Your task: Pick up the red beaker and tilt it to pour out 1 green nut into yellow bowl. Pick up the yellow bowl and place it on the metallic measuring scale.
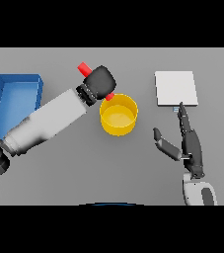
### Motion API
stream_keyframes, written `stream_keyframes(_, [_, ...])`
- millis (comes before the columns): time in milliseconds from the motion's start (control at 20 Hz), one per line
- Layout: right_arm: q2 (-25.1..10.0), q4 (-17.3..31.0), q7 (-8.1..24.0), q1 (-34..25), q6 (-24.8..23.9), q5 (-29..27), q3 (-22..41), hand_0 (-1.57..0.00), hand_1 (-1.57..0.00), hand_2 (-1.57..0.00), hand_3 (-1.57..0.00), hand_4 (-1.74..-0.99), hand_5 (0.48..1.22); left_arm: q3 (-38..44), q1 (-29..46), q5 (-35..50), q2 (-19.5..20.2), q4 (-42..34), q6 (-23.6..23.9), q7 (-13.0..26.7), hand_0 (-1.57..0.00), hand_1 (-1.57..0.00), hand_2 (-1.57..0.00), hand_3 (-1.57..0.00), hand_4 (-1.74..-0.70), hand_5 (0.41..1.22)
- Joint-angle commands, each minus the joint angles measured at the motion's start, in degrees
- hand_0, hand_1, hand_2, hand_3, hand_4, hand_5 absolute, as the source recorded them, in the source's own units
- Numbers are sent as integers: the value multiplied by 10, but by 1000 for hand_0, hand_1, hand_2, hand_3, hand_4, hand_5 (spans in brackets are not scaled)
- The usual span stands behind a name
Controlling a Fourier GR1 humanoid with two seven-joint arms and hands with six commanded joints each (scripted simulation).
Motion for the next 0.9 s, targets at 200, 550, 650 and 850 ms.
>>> stream_keyframes(200, [-3, 10, 12, -5, -6, 8, -3, 1, 1, 1, 1, -1276, 600, -55, -40, -36, -10, 13, -11, -19, -1571, -1571, -1571, -1558, -1739, 1221])
stream_keyframes(550, [-3, 10, 15, -9, -20, 28, 1, 1, 1, 1, 1, -1216, 585, -127, -95, -73, -22, 61, -23, -56, -1571, -1571, -1571, -1568, -1735, 1221])
stream_keyframes(650, [0, 18, 10, -10, -20, 32, 4, 1, 1, 1, 1, -1204, 591, -146, -104, -84, -28, 71, -13, -61, -1571, -1571, -1571, -1569, -1734, 1221])
stream_keyframes(850, [-4, 14, -3, -2, -20, 37, 7, 1, 1, 1, 1, -1210, 594, -177, -128, -99, -33, 81, 0, -79, -1571, -1571, -1571, -1570, -1734, 1221])
